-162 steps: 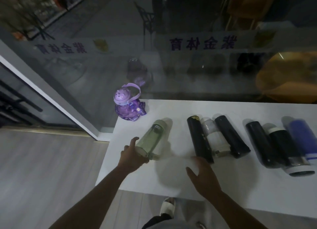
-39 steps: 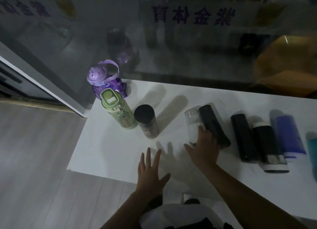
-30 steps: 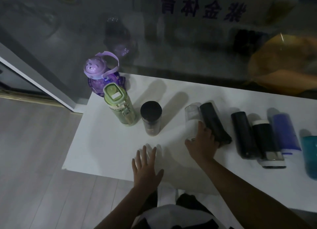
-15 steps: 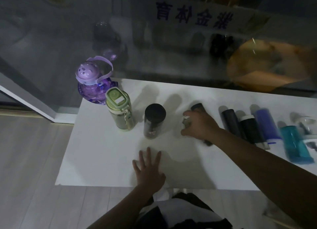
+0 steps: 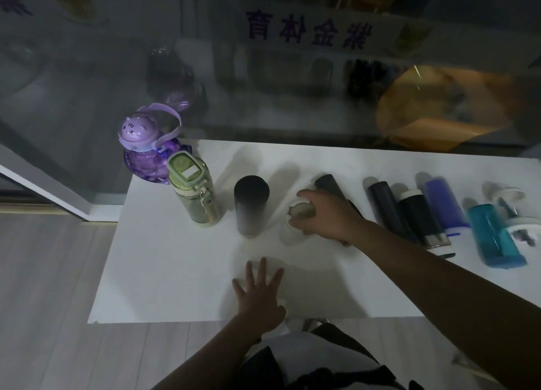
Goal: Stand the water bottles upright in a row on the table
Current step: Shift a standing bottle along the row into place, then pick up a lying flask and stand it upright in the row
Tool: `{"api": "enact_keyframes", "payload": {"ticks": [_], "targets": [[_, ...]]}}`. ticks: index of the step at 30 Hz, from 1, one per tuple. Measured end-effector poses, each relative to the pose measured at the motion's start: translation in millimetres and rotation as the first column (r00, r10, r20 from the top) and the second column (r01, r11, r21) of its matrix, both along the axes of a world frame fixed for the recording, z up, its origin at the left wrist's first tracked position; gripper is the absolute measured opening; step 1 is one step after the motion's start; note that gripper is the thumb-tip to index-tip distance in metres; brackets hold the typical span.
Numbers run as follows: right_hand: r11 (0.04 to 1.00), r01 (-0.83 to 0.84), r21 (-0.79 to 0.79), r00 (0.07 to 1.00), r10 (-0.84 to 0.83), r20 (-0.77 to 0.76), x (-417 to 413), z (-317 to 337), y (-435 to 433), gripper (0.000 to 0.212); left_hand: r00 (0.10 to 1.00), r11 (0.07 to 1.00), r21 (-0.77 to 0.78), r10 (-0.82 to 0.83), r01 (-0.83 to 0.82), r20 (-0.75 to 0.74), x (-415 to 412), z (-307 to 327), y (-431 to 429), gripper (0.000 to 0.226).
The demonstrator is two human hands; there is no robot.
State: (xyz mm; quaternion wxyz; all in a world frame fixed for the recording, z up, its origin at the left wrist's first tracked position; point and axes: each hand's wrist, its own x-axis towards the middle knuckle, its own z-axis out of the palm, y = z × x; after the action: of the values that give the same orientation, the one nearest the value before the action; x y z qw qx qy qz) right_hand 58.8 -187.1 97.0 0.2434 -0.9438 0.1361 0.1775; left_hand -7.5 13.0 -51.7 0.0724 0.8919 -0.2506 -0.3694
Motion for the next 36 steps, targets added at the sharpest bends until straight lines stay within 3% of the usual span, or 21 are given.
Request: {"api": "enact_keyframes", "payload": {"ticks": [5, 10, 13, 15, 18, 23, 29, 36], "targets": [[0.972, 0.202, 0.117, 0.974, -0.212, 0.081, -27.0, 4.8, -61.3, 0.064, 0.996, 0.997, 0.001, -0.081, 0.081, -0.035, -4.5, 1.0, -29.5, 0.083], [0.91, 0.402, 0.104, 0.905, -0.412, 0.108, -88.1, -16.2, -135.6, 0.056, 0.987, 0.986, -0.063, -0.157, 0.155, -0.031, -21.3, 5.2, -87.0, 0.075], [0.892, 0.448, 0.066, 0.88, -0.453, 0.144, -129.0, -39.5, -164.8, 0.059, 0.996, 0.975, -0.218, 0.018, -0.036, -0.084, -25.8, 13.3, -126.1, 0.07], [0.89, 0.45, 0.078, 0.871, -0.456, 0.18, -149.1, -51.8, -177.9, 0.055, 0.964, 0.882, -0.387, 0.24, -0.267, -0.118, -27.5, 22.7, -153.8, 0.069], [0.895, 0.432, 0.111, 0.873, -0.446, 0.199, -170.8, -65.5, -192.8, 0.059, 0.837, 0.7, -0.497, 0.535, -0.513, -0.111, -23.7, 37.0, -197.6, 0.08], [0.936, 0.315, 0.16, 0.906, -0.346, 0.244, -184.0, -75.7, -223.1, 0.058, 0.574, 0.453, -0.415, 0.785, -0.789, -0.235, -0.1, 42.1, -267.3, 0.107], [0.94, 0.242, 0.241, 0.911, -0.306, 0.278, -187.5, -82.5, -255.3, 0.055, 0.503, 0.459, -0.378, 0.864, -0.804, -0.022, 5.9, 33.8, -300.1, 0.102], [0.935, 0.186, 0.301, 0.921, -0.272, 0.278, -183.4, -80.8, -268.7, 0.057, 0.513, 0.447, -0.442, 0.858, -0.778, -0.034, 4.8, 51.3, -288.1, 0.093]]}}
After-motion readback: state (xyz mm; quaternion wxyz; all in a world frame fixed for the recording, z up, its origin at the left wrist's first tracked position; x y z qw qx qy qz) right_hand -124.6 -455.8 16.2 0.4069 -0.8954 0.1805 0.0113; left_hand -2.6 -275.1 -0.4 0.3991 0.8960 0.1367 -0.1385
